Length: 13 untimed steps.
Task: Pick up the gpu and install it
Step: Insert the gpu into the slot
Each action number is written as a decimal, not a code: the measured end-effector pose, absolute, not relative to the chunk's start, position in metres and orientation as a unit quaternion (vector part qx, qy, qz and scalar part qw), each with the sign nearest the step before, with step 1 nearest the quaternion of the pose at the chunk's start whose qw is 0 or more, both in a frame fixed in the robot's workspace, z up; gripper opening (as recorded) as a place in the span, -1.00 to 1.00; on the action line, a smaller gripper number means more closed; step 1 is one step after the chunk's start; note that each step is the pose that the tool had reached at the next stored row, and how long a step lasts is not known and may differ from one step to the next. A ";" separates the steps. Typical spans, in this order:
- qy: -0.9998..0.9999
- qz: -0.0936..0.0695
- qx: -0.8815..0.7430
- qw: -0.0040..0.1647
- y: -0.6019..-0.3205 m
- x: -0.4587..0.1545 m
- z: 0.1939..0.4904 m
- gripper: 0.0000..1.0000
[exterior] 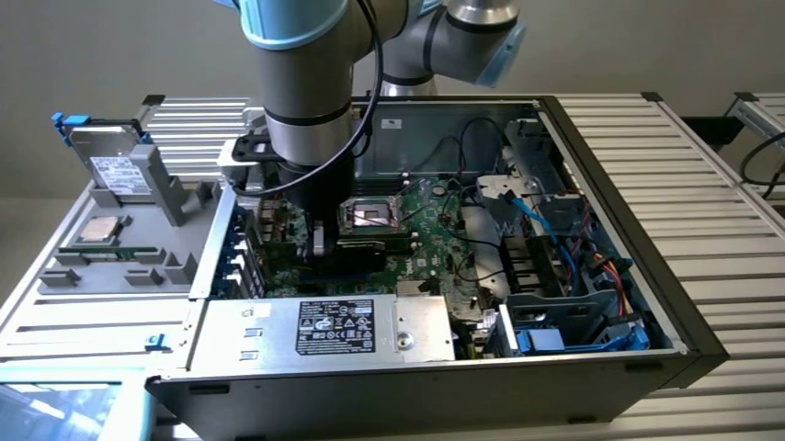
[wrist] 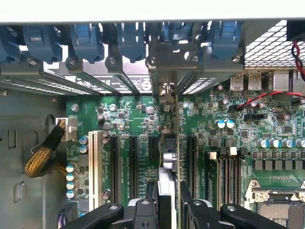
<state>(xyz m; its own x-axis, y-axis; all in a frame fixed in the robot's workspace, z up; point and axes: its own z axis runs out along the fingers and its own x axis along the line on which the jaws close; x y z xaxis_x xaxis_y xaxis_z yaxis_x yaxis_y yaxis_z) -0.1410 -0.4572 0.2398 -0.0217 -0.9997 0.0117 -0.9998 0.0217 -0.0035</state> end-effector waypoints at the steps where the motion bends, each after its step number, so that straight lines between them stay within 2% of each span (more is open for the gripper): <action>1: -0.716 0.005 0.699 0.002 -0.457 -0.141 0.240 -0.43; 13: -0.719 0.001 0.695 0.003 -0.459 -0.140 0.240 -0.43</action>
<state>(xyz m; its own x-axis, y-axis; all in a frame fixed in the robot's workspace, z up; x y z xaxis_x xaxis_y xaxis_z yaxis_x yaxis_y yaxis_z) -0.1399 -0.4585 0.2398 -0.0340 -0.9994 0.0060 -0.9994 0.0340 0.0029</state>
